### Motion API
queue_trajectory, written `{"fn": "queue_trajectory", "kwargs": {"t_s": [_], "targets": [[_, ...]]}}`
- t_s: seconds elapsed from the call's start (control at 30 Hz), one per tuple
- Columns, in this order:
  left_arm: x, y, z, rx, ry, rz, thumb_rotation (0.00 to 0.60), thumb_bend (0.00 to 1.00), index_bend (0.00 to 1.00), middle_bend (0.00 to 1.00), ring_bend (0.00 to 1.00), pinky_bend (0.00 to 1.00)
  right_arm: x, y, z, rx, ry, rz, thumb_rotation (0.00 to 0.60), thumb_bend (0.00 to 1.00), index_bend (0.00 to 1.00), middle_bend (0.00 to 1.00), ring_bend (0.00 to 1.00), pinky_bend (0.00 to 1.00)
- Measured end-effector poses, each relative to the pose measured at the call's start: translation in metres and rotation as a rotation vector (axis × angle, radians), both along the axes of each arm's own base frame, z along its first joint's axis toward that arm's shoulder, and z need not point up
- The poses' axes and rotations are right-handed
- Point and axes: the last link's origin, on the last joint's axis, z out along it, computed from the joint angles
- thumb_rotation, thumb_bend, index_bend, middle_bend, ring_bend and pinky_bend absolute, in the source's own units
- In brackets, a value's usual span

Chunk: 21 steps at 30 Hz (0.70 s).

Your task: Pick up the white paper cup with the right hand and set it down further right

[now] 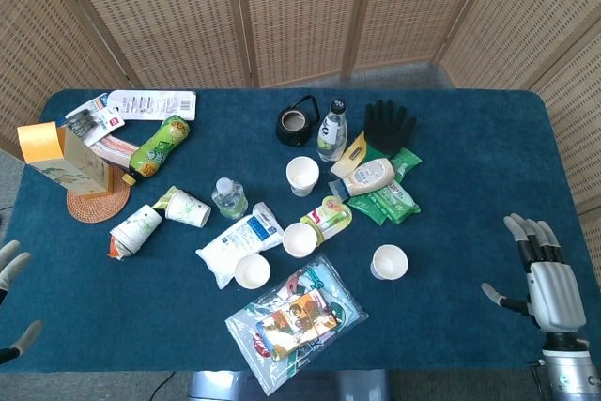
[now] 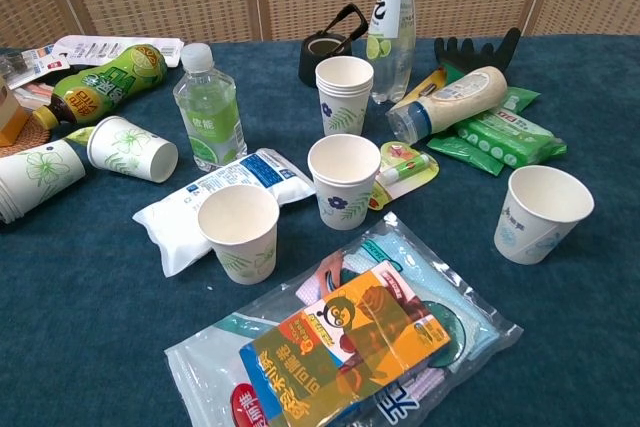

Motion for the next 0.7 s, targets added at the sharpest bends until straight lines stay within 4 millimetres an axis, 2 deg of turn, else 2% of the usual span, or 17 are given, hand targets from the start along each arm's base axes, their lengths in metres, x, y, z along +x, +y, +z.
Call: {"fn": "queue_trajectory", "kwargs": {"t_s": [0.37, 0.7], "targets": [[-0.001, 0.001, 0.002, 0.016, -0.003, 0.006, 0.600, 0.35, 0.00, 0.00, 0.00, 0.00, -0.007, -0.016, -0.031, 0.165, -0.052, 0.017, 0.600, 0.13, 0.00, 0.00, 0.00, 0.00], [-0.001, 0.003, -0.001, 0.009, 0.006, 0.015, 0.600, 0.35, 0.00, 0.00, 0.00, 0.00, -0.022, -0.034, -0.063, 0.336, -0.187, 0.042, 0.600, 0.13, 0.00, 0.00, 0.00, 0.00]]}}
